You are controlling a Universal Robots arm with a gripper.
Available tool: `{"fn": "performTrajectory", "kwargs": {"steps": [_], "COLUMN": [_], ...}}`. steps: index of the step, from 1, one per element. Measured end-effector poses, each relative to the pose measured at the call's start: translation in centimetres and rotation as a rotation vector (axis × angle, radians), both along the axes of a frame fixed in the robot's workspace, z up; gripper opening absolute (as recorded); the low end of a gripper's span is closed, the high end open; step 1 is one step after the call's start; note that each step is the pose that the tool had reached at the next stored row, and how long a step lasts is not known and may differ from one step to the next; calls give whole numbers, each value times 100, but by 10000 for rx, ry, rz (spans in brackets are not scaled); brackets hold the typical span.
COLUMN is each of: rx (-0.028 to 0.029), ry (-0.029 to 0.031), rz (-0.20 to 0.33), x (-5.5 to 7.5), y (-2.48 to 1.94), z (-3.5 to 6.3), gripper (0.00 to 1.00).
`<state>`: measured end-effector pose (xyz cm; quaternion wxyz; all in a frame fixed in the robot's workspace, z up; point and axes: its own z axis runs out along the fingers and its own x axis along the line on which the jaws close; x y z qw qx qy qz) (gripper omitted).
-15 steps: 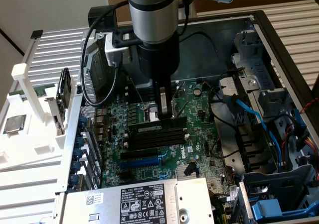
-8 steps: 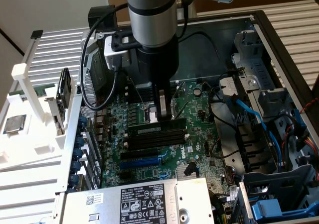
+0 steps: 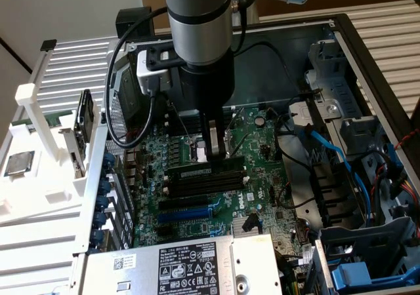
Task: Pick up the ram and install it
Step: 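Insert the ram into the slot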
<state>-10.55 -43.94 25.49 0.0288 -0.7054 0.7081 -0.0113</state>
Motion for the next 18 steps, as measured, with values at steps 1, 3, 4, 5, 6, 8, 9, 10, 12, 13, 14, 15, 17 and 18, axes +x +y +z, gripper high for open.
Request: {"fn": "performTrajectory", "kwargs": {"steps": [1, 3, 4, 5, 6, 8, 9, 10, 12, 13, 14, 15, 17, 18], "rx": [2, 5, 4, 3, 4, 0, 2, 3, 4, 3, 4, 2, 3, 7], "ry": [-1, -4, -3, -3, -3, 0, -1, -2, -2, -2, -3, -1, -1, -3], "rz": [0, -1, -2, -1, 0, 0, -1, 0, -1, -2, -1, 0, 0, -1], "x": [0, 0, 0, 0, 0, -5, -7, -7, -8, -8, -10, -11, -11, -11], "y": [0, 7, 12, 16, 19, 19, 19, 20, 29, 35, 36, 36, 36, 36], "z": [-2, -4, -4, -6, -8, -11, -13, -15, -23, -27, -32, -33, -36, -42], "gripper": [12, 12, 12, 12, 12, 12, 12, 12, 12, 12, 12, 12, 12, 12]}}
